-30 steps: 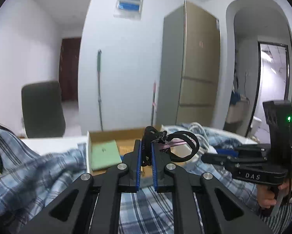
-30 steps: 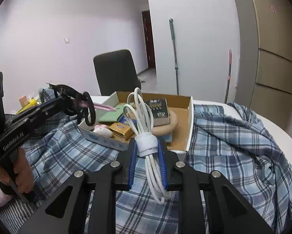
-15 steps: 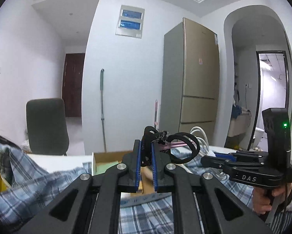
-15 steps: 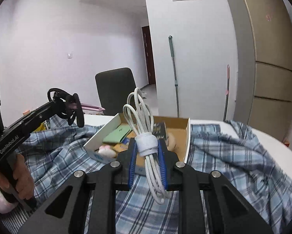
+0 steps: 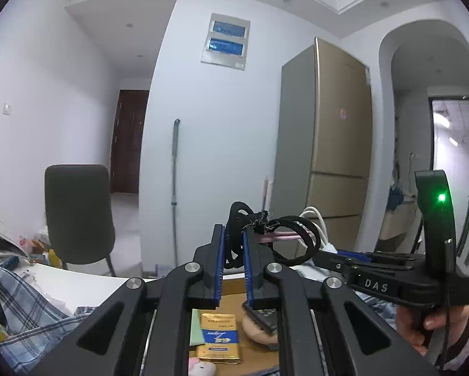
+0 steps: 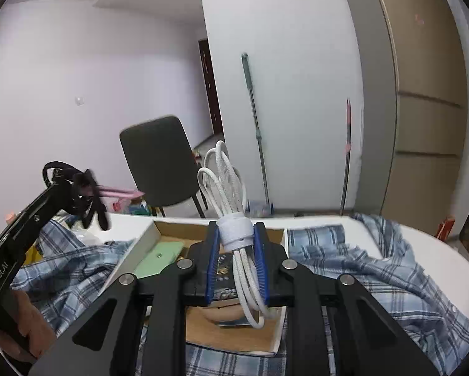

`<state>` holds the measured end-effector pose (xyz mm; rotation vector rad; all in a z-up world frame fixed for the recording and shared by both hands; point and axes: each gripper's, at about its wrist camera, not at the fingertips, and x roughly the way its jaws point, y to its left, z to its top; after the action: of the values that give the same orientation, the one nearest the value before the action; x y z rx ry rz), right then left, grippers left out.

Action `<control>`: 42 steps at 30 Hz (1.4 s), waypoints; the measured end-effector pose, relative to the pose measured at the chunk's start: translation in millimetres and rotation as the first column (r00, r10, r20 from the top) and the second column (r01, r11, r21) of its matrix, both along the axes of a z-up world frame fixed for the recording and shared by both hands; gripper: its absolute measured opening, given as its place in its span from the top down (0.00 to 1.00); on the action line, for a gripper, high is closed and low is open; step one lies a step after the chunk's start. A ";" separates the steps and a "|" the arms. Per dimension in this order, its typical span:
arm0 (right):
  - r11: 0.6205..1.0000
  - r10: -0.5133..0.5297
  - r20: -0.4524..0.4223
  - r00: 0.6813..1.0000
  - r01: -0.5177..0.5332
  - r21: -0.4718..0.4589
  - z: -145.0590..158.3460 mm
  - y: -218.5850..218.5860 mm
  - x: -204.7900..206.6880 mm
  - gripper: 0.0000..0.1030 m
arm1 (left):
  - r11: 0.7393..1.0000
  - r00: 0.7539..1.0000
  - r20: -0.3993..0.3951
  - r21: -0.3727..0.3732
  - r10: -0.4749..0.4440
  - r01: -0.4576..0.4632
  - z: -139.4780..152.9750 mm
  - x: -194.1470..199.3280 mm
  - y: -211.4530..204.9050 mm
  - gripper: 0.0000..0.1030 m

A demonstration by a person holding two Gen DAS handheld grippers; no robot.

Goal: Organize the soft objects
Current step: 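Carry both cables over the box and open both grippers, then lift both tools away from the box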

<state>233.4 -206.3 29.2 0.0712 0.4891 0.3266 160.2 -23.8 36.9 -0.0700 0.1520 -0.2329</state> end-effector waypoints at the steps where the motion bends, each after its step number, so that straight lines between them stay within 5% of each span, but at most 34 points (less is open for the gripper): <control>1: 1.000 -0.003 -0.011 1.000 0.002 -0.009 -5.1 -0.9 4.1 0.80 | 1.000 1.000 -0.013 0.010 0.004 -0.004 -3.9 4.7 -0.7 0.90; 8: 0.999 -0.012 -0.139 0.990 0.007 -0.036 -49.6 -5.7 29.5 0.80 | 0.999 0.986 -0.165 0.048 0.015 -0.007 -32.9 37.2 0.6 0.90; 14: 1.000 -0.007 -0.208 0.978 0.004 -0.018 -66.3 -7.3 38.3 0.80 | 1.000 0.920 -0.391 0.020 -0.013 0.022 -52.1 68.2 5.2 0.90; 18: 1.000 0.004 -0.241 0.971 -0.004 -0.002 -72.5 -10.2 42.0 0.80 | 1.000 0.888 -0.461 0.019 -0.001 0.010 -58.6 77.8 3.7 0.90; 20: 1.000 0.018 -0.262 0.965 -0.014 0.014 -74.6 -10.3 43.5 0.80 | 1.000 0.880 -0.475 0.006 -0.010 0.014 -61.3 78.3 2.1 0.77; 21: 1.000 0.022 -0.272 0.962 -0.017 0.022 -76.2 -10.0 43.9 0.80 | 1.000 0.879 -0.477 0.008 -0.011 0.017 -63.0 78.8 1.7 0.68; 23: 0.999 0.038 -0.297 0.954 -0.027 0.043 -79.4 -10.0 44.9 0.80 | 1.000 0.886 -0.464 0.025 0.004 0.009 -63.7 75.8 -0.4 0.27; 27: 0.997 0.064 -0.304 0.951 -0.046 0.066 -79.9 -8.7 43.6 0.75 | 1.000 0.904 -0.427 0.028 0.011 0.001 -60.8 70.6 1.2 0.25; 29: 0.997 0.061 -0.287 0.956 -0.045 0.060 -77.0 -9.3 41.5 0.53 | 1.000 0.910 -0.415 0.018 0.009 -0.002 -59.8 70.3 6.1 0.25; 31: 0.997 0.057 -0.252 0.966 -0.044 0.057 -71.1 -9.1 37.0 0.45 | 1.000 0.913 -0.408 0.022 0.015 -0.006 -57.6 68.5 7.1 0.25; 37: 0.999 0.049 -0.139 0.989 -0.048 0.011 -48.7 -2.8 20.7 0.42 | 0.999 0.937 -0.348 0.047 0.041 -0.027 -43.2 58.0 7.1 0.25; 42: 0.999 0.040 -0.017 0.999 -0.040 -0.029 -16.8 0.0 -4.3 0.29 | 0.997 0.969 -0.237 0.061 0.064 -0.051 -17.3 35.5 3.3 0.25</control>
<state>229.1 -206.3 12.4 0.0357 0.5115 0.3583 195.7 -20.5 19.6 -0.0480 0.3958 -0.1616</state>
